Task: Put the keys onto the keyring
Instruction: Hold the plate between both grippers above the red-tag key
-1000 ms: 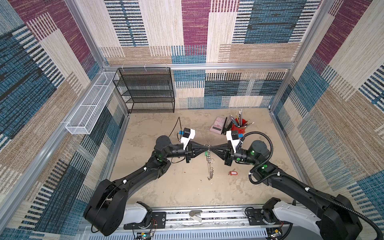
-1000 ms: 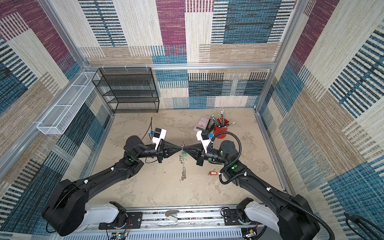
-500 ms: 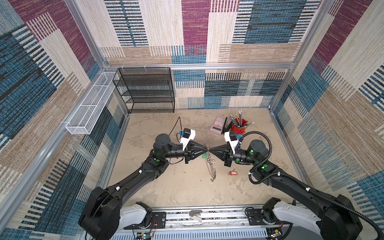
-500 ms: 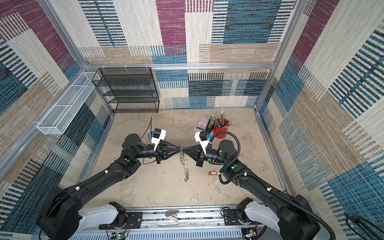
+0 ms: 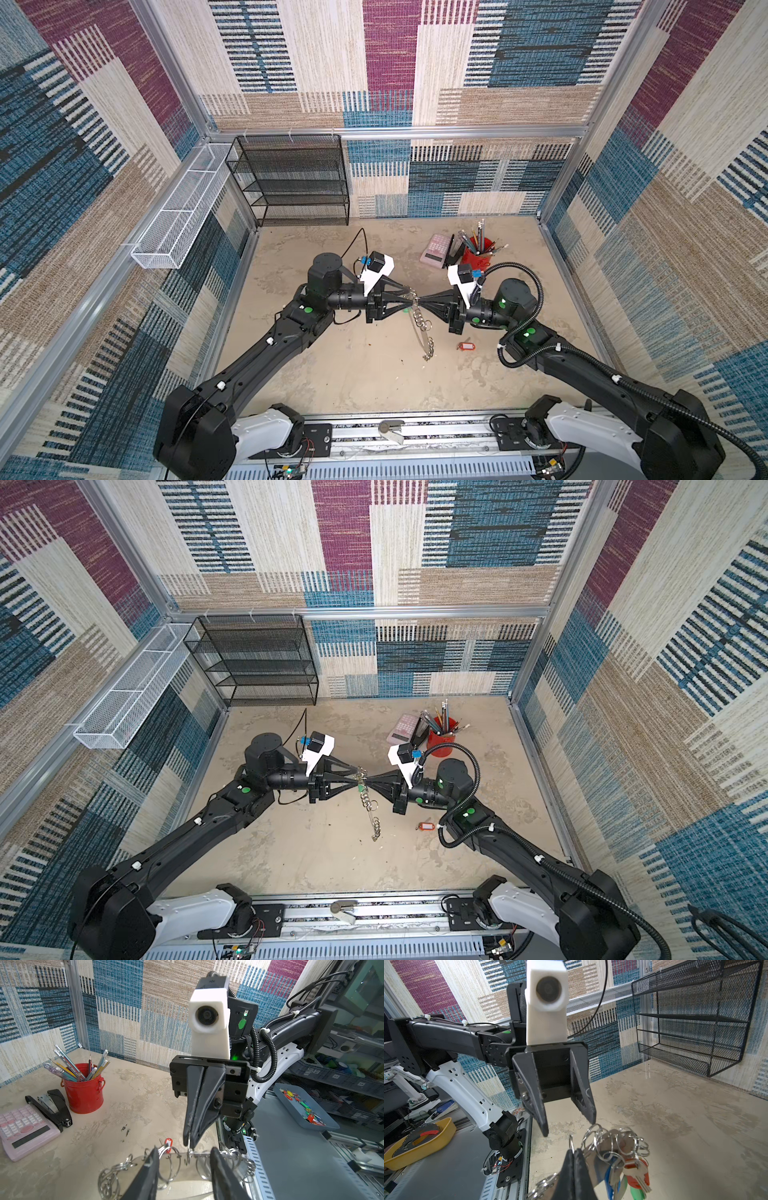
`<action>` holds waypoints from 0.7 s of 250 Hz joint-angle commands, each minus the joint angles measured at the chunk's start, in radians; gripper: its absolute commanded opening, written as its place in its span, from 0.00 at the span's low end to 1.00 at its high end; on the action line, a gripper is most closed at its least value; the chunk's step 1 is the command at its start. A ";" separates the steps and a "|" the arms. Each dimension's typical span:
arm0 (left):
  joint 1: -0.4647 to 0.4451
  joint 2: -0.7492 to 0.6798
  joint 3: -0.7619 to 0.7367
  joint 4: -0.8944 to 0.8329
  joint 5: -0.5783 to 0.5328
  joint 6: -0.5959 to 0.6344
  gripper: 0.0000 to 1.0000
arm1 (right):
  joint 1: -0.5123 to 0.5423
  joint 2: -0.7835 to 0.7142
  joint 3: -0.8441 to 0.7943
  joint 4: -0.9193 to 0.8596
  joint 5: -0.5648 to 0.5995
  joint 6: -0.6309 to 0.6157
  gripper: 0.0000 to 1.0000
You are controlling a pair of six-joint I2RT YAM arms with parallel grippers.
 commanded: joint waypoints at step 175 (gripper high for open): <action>-0.027 0.104 0.160 -0.341 0.054 0.253 0.25 | 0.003 0.001 0.000 0.043 -0.019 -0.004 0.00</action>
